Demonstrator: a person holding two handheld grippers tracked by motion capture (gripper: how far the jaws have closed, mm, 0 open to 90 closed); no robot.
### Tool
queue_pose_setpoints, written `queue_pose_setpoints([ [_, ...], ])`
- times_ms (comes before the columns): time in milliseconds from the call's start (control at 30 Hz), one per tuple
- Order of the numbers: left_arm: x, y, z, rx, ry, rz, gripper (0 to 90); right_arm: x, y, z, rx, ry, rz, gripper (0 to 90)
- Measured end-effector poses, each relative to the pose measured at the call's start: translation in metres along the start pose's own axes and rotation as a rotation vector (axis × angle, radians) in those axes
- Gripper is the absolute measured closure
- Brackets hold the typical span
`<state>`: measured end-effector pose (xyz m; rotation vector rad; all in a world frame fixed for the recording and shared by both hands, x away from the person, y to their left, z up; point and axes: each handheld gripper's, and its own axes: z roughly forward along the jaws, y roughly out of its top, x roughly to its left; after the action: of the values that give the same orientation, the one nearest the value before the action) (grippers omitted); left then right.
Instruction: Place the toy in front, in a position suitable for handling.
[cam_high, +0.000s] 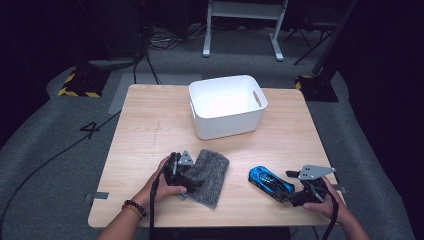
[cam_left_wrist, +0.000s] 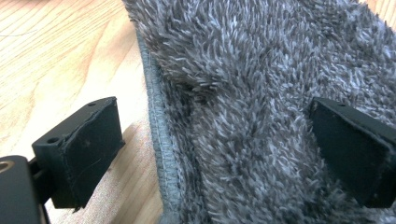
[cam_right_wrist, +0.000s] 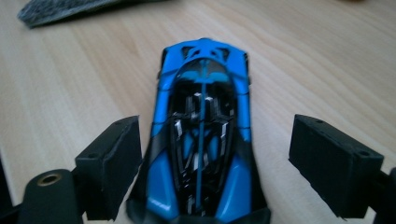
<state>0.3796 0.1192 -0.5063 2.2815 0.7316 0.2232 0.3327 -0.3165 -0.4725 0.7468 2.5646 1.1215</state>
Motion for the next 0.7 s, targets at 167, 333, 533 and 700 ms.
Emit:
queue_pose_setpoints([
  [167, 0.000, 0.000, 0.000, 0.001, -0.001, 0.000, 4.7, 0.008, -0.010, 0.003, 0.043, -0.002, -0.011, 15.7],
  [333, 0.000, 0.000, 0.000, 0.002, 0.000, 0.000, 4.7, 0.010, -0.014, 0.014, 0.104, -0.012, -0.050, 16.8],
  [533, 0.000, 0.001, 0.001, 0.003, -0.005, -0.002, 3.9, 0.005, -0.018, 0.016, 0.098, 0.003, -0.050, 22.9],
  [700, 0.001, 0.001, 0.001, 0.003, -0.010, 0.002, 3.8, 0.003, -0.018, 0.016, 0.099, 0.010, -0.059, 23.3],
])
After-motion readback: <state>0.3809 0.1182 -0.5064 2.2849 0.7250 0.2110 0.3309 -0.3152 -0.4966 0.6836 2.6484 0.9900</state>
